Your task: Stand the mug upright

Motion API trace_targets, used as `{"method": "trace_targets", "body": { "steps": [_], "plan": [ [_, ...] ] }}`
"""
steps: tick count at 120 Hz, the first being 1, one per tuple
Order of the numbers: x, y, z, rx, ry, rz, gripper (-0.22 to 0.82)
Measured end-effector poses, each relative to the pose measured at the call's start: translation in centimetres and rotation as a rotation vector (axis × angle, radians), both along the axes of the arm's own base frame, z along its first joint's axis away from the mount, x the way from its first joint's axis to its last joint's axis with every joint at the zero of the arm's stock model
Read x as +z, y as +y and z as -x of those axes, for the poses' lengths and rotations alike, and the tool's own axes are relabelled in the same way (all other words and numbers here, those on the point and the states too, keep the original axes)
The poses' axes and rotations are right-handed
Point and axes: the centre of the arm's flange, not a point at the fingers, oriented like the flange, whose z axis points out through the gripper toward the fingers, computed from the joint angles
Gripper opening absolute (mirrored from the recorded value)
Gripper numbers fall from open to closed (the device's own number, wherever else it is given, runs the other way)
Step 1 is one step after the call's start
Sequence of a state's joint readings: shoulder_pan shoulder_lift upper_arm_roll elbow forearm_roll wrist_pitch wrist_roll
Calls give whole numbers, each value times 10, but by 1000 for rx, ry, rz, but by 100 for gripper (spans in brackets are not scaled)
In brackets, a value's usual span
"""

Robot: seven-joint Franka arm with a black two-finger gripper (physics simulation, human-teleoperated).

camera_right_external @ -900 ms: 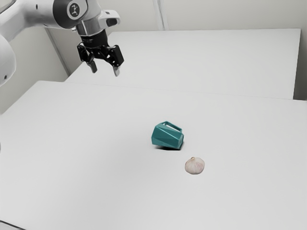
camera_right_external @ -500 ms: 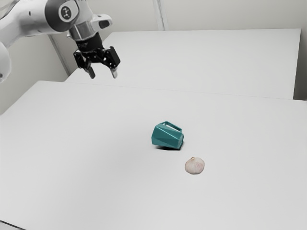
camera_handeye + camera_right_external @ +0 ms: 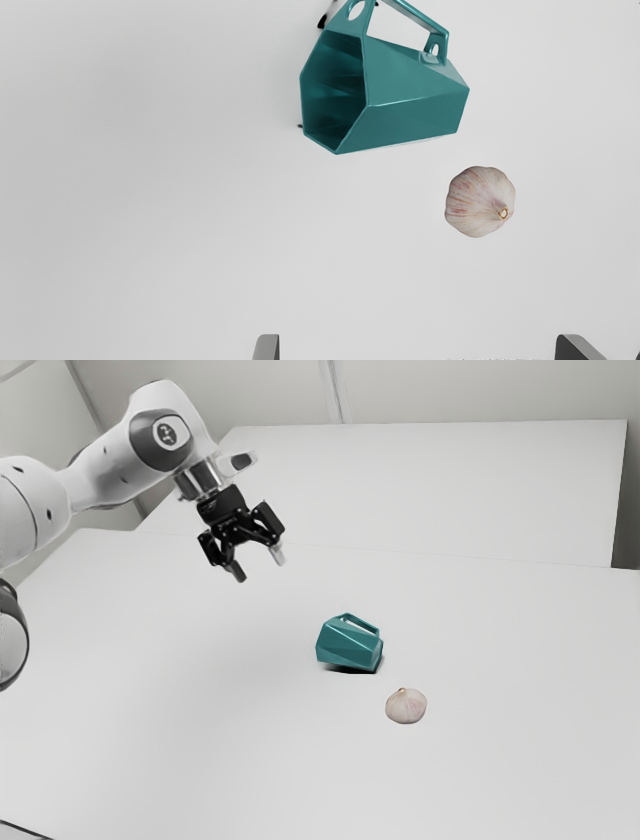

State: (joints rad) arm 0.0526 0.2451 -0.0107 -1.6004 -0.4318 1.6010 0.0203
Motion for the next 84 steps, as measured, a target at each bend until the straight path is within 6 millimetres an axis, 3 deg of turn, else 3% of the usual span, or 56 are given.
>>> {"method": "trace_targets", "body": {
  "steps": [31, 62, 84],
  "plan": [
    [-82, -3, -13, -100, -60, 162, 60],
    [-144, -7, -25, -147, -159, 296, 60],
    [-164, -12, -30, -165, -217, 376, 60]
  ]
}}
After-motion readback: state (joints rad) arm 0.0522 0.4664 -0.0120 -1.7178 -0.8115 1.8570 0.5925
